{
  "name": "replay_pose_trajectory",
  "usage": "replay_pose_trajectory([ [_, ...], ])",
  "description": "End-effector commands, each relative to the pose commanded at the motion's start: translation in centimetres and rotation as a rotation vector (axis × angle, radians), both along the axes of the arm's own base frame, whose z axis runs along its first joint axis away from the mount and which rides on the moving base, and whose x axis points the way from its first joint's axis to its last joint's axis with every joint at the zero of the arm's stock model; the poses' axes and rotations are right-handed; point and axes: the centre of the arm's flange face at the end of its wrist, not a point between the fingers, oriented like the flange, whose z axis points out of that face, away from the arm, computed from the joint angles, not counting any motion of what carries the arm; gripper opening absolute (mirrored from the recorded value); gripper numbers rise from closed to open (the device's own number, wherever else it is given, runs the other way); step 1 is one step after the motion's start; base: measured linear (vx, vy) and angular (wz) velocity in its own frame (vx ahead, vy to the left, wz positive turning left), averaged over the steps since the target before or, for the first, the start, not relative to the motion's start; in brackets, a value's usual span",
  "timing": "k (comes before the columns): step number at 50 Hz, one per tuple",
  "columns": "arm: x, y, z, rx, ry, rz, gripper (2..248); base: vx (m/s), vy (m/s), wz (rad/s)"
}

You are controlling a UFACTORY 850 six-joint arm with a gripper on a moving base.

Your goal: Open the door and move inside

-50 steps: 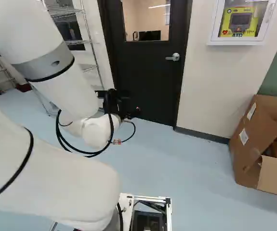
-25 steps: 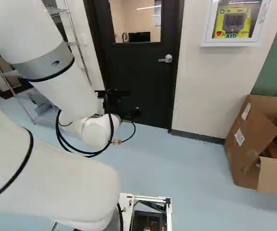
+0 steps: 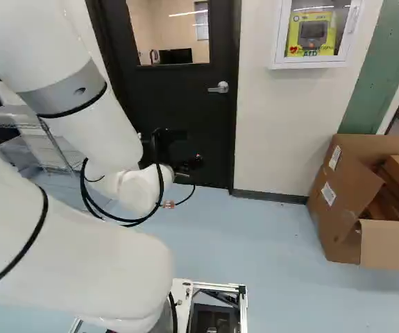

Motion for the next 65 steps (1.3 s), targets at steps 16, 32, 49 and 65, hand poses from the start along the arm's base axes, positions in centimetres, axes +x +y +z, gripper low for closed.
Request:
replay_pose_trajectory([
  [16,0.0,0.0,0.0,0.0,0.0,0.0,247,0.153,0.016,-0.201],
  [32,0.0,0.0,0.0,0.0,0.0,0.0,247,0.147,0.051,-0.028],
  [49,0.0,0.0,0.0,0.0,0.0,0.0,247,0.146,0.038,-0.013],
  [65,0.0,0.0,0.0,0.0,0.0,0.0,247,0.148,0.004,0.001],
])
